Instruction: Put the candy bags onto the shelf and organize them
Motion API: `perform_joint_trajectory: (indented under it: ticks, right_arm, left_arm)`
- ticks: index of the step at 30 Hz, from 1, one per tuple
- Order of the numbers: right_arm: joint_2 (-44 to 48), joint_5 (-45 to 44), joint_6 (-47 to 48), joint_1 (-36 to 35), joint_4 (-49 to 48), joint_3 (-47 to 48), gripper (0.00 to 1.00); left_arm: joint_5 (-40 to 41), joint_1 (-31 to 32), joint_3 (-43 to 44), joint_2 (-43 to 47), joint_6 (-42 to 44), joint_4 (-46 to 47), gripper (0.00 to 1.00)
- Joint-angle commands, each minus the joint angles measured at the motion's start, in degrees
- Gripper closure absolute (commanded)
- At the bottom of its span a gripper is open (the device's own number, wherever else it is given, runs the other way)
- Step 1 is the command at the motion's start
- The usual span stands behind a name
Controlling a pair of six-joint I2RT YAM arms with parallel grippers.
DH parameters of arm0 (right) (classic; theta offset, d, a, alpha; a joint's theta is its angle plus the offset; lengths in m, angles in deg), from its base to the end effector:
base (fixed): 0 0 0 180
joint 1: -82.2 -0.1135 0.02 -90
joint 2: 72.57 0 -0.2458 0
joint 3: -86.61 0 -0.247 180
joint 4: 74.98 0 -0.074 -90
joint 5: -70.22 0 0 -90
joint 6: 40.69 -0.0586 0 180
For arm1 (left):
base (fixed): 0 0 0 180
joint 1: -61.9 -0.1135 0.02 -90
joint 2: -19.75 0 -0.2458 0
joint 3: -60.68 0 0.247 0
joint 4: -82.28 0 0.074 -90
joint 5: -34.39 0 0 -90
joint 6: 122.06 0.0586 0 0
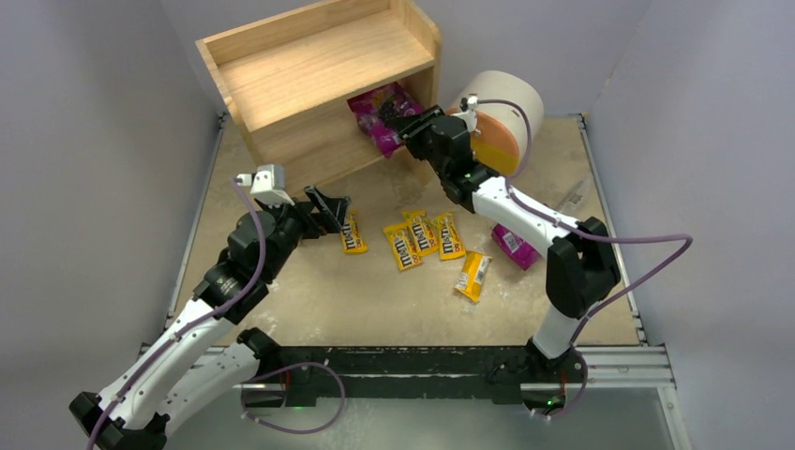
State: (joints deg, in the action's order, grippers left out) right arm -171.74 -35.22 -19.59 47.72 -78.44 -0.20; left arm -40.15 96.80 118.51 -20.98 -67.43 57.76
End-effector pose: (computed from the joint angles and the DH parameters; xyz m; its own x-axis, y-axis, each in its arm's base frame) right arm 0.3676 0.2335 0.3247 -0.3176 0.8728 -0.3706 -0.0837 0.3635 0.9278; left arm 0.1723 -0.1012 0.3297 -0.2801 -0.4849 -0.8285 0.2116 0.8107 -0.5459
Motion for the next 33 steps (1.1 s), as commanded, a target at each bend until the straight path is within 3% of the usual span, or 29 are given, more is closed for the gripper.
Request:
perform_joint_trajectory:
  ticks: [1,11,18,23,27,33]
  right_arm:
    - [0.5,-1.3,-1.5,1.0,-3.1,3.5,0.53]
    - [4.3,-1.0,4.1,1.8,1.1,2.3,0.24]
    - [11.2,-2.4,12.0,1.8,3.2,-3.6,0.19]
    - [14.8,0.5,23.2,1.8,3.8,-4.7,0.2]
    - [14.1,10.3,40.9,1.8,-0.2,-2.9,0.21]
    - [10.8,13.0,62.2,1.8,-0.2,0.3,0.21]
  left_arm:
    - [0.4,-0.2,-0.3,0.2,-0.3,0.7,0.0]
    - [0.4,-0.2,-0.2,-0.1,-0.3,0.6,0.0]
    - [0.1,-0.3,-0.2,-0.6,-0.3,0.6,0.0]
    - [0.0,-0.2,-0.3,-1.1,-0.3,0.6,0.0]
    - [-0.2,-0.2,-0.1,-1.3,-0.2,0.3,0.0]
    - [0.4,-0.2,-0.2,-0.8,-0.2,-0.2,0.0]
